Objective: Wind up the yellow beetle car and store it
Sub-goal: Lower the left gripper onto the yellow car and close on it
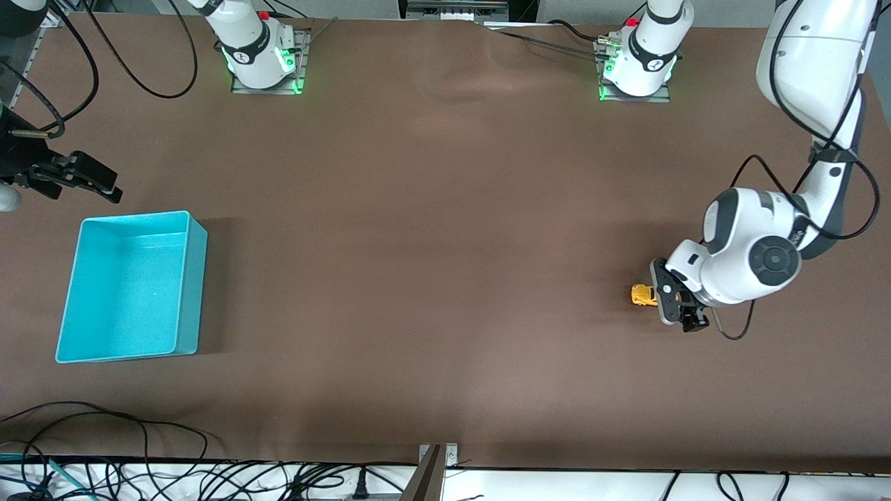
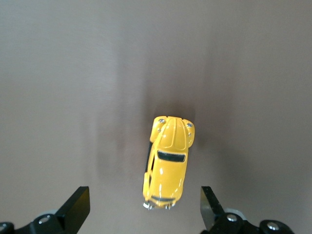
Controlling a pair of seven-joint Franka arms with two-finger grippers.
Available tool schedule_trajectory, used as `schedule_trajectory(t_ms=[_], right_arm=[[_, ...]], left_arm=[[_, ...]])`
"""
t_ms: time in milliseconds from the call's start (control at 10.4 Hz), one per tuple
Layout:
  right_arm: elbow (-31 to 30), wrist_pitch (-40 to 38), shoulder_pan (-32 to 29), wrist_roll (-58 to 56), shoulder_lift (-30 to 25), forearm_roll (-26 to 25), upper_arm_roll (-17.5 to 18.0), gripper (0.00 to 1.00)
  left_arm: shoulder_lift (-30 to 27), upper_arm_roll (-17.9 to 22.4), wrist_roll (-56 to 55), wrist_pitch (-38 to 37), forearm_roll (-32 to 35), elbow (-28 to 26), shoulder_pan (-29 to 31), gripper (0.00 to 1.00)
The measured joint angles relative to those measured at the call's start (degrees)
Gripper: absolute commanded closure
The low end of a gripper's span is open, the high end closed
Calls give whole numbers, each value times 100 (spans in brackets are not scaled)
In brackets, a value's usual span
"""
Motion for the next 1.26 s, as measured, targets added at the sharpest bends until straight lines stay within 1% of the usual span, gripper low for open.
schedule_trajectory(t_ms=[193,386,483,579,676,772,869,966,1062,1255], right_arm=[[1,2,-2,0,0,0,0,0],[1,2,-7,0,0,0,-3,0],[1,2,-9,0,0,0,-4,0],[1,3,-11,0,0,0,-4,0],[1,3,-13,0,0,0,-7,0],[1,3,-15,0,0,0,-10,0],[1,3,-15,0,0,0,-11,0],[1,3,-15,0,0,0,-11,0],[0,3,-15,0,0,0,-11,0],[1,5,-16,0,0,0,-13,0]], left_arm=[[65,2,23,506,65,-424,9,0],[101,5,75,584,66,-505,55,0],[102,7,84,584,66,-511,60,11],[109,7,85,584,66,-520,60,14],[125,7,89,584,67,-525,60,25],[159,7,90,584,67,-529,61,49],[193,7,90,584,67,-536,61,71],[213,7,92,584,67,-536,61,84],[213,6,94,590,67,-534,61,87],[213,6,103,590,67,-535,62,89]])
